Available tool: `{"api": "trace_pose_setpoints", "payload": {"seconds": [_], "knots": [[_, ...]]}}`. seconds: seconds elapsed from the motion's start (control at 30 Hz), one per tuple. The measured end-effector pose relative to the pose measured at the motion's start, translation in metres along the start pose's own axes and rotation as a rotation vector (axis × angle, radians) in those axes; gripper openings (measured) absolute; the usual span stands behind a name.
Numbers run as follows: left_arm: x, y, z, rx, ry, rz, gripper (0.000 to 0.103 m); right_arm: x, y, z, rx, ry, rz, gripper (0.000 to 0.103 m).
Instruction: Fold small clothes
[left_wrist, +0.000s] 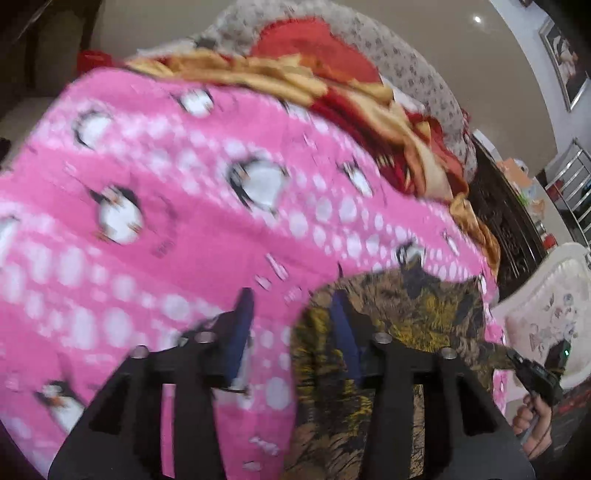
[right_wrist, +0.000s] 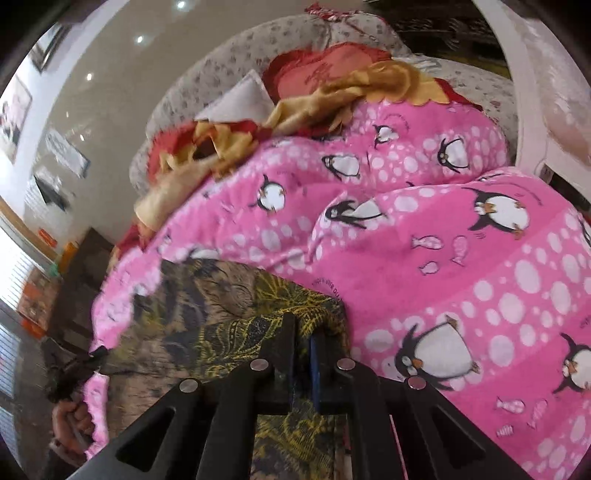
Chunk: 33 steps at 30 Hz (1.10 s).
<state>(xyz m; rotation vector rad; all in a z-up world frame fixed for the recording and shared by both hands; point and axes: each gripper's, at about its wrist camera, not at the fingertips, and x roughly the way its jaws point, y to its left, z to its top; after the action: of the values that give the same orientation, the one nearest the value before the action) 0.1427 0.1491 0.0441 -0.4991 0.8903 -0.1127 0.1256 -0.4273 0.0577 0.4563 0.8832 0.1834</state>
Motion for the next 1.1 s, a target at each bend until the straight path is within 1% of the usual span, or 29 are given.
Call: {"api": "trace_pose_setpoints", "payload": {"seconds": [0.03,0.1,0.13,0.2,0.27,0.33,0.43,0.47,0.5,0.53,0.57,0.6,0.63,0.7,0.77,0.83,0.87,0.9,0.97,1.0,1.03,1.07,1.1], "knots": [[-0.010,-0.002,-0.001,0.006,-0.021,-0.012,0.043,-0.005,0.002,0.000,-0.010,-0.006,-0.003,0.005],[-0.027,-0.012,-0.009,0.033,-0.048,-0.068,0.043,-0.016,0.010,-0.003,-0.046,-0.026,-0.004,0.005],[-0.035,-0.020,-0.015,0.060,-0.062,-0.085,0.043,-0.018,0.013,-0.004,-0.052,-0.027,-0.002,0.006],[-0.047,-0.047,-0.037,0.151,-0.084,-0.107,0.043,-0.019,0.017,-0.005,-0.049,-0.027,0.008,0.007],[-0.046,-0.072,-0.058,0.221,-0.076,-0.124,0.043,-0.020,0.016,-0.006,-0.036,-0.036,0.021,0.010],[-0.036,-0.093,-0.074,0.270,-0.051,-0.124,0.043,-0.018,0.012,-0.003,0.008,-0.037,0.039,0.013],[-0.014,-0.111,-0.096,0.317,0.013,-0.128,0.043,-0.027,0.007,0.000,0.088,-0.073,0.008,0.013],[-0.006,-0.114,-0.101,0.333,0.031,-0.121,0.043,-0.030,0.013,-0.003,0.067,-0.070,0.004,0.013],[0.001,-0.115,-0.105,0.347,0.042,-0.107,0.043,-0.029,0.024,-0.007,0.003,-0.041,-0.010,0.013],[0.010,-0.115,-0.108,0.356,0.057,-0.070,0.043,-0.026,0.035,-0.012,-0.062,-0.015,-0.031,0.013],[0.018,-0.112,-0.109,0.350,0.068,-0.029,0.043,-0.020,0.050,-0.020,-0.152,0.017,-0.063,0.013],[0.024,-0.107,-0.107,0.329,0.076,-0.003,0.043,-0.015,0.065,-0.030,-0.228,0.034,-0.088,0.013],[0.026,-0.104,-0.107,0.308,0.076,-0.002,0.043,-0.010,0.072,-0.035,-0.260,0.040,-0.099,0.013],[0.028,-0.096,-0.097,0.244,0.076,-0.019,0.043,0.007,0.084,-0.049,-0.320,0.053,-0.127,0.013],[0.032,-0.094,-0.089,0.209,0.093,-0.025,0.043,0.032,0.093,-0.059,-0.385,0.079,-0.179,0.013],[0.036,-0.093,-0.080,0.191,0.106,-0.030,0.043,0.053,0.093,-0.063,-0.421,0.115,-0.240,0.013],[0.040,-0.092,-0.075,0.185,0.109,-0.028,0.043,0.069,0.088,-0.066,-0.409,0.164,-0.269,0.013],[0.045,-0.093,-0.068,0.179,0.112,-0.020,0.043,0.076,0.084,-0.066,-0.378,0.182,-0.264,0.013],[0.054,-0.093,-0.056,0.170,0.108,-0.012,0.043,0.072,0.079,-0.054,-0.309,0.145,-0.239,0.013],[0.059,-0.093,-0.047,0.165,0.101,0.004,0.043,0.073,0.076,-0.043,-0.272,0.140,-0.217,0.013],[0.065,-0.093,-0.036,0.159,0.091,0.039,0.043,0.075,0.075,-0.035,-0.254,0.135,-0.202,0.013],[0.072,-0.092,-0.022,0.141,0.085,0.059,0.043,0.078,0.075,-0.019,-0.241,0.107,-0.175,0.013],[0.076,-0.090,-0.010,0.119,0.080,0.062,0.043,0.078,0.076,-0.008,-0.242,0.082,-0.157,0.013]]}}
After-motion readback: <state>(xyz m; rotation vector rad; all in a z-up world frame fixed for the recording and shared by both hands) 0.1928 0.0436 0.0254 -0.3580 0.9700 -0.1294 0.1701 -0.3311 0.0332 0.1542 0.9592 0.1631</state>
